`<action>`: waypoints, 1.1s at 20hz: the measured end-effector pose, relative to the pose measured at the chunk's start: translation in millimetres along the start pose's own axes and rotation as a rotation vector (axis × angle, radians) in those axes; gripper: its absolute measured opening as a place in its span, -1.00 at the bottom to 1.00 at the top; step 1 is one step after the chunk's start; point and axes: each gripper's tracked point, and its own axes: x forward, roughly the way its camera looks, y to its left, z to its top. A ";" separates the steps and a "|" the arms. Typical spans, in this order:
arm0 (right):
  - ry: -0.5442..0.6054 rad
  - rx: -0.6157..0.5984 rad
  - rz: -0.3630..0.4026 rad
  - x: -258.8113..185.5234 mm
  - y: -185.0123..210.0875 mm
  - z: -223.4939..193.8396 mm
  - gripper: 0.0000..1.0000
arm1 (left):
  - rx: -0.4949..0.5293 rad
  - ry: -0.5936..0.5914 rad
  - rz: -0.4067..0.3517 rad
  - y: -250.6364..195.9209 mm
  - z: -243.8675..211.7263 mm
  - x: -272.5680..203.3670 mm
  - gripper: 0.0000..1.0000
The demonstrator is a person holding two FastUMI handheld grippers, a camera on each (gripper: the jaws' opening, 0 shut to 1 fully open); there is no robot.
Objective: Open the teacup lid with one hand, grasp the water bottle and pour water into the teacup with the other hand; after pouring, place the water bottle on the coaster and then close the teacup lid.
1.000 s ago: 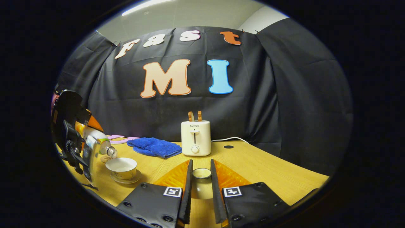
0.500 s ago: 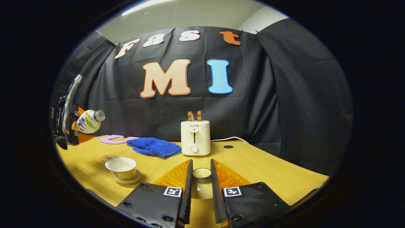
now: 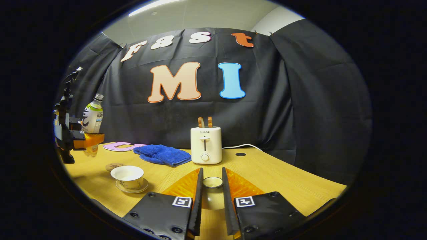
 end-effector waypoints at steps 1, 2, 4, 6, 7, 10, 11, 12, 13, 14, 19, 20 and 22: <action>0.000 0.000 -0.001 0.1 0.0 0.2 -0.34 | -0.051 -0.015 0.003 2.7 -0.5 2.0 0.04; 0.000 0.000 -0.002 0.7 0.2 -0.4 -0.34 | -0.090 -0.024 0.012 8.2 -2.3 4.7 0.04; 0.000 0.000 -0.002 0.6 0.6 0.0 -0.33 | -0.170 -0.047 0.015 14.7 -3.5 13.3 0.03; 0.000 0.000 -0.002 0.1 0.4 0.1 -0.33 | -0.256 -0.075 0.014 19.0 -3.8 21.1 0.03; 0.000 0.000 -0.002 0.2 0.5 0.4 -0.34 | -0.299 -0.095 0.006 19.6 -3.6 25.5 0.03; 0.002 0.000 -0.002 0.4 0.2 -0.4 -0.34 | -0.359 -0.082 0.003 22.0 -15.7 39.7 0.03; 0.003 0.000 -0.002 0.3 0.3 -0.4 -0.34 | -0.356 -0.070 0.005 22.5 -20.7 42.2 0.04; 0.002 0.000 -0.002 0.0 0.1 -0.8 -0.34 | -0.358 -0.060 -0.001 20.7 -25.3 43.6 0.02; 0.002 0.000 -0.002 -0.5 -0.4 -0.4 -0.33 | -0.359 -0.052 -0.008 18.1 -27.4 45.3 0.04; 0.002 0.000 -0.002 -0.2 0.1 -0.5 -0.33 | -0.359 -0.046 -0.007 18.3 -29.5 47.0 0.05; 0.002 0.000 -0.003 0.5 0.2 -0.3 -0.34 | -0.337 -0.011 0.009 19.3 -43.7 54.5 0.06; 0.002 0.000 -0.003 0.4 0.2 -0.8 -0.34 | -0.342 -0.016 0.010 19.7 -43.4 56.2 0.06; 0.001 0.000 -0.003 0.6 0.4 -0.2 -0.34 | -0.353 -0.015 0.005 15.9 -45.7 59.7 0.07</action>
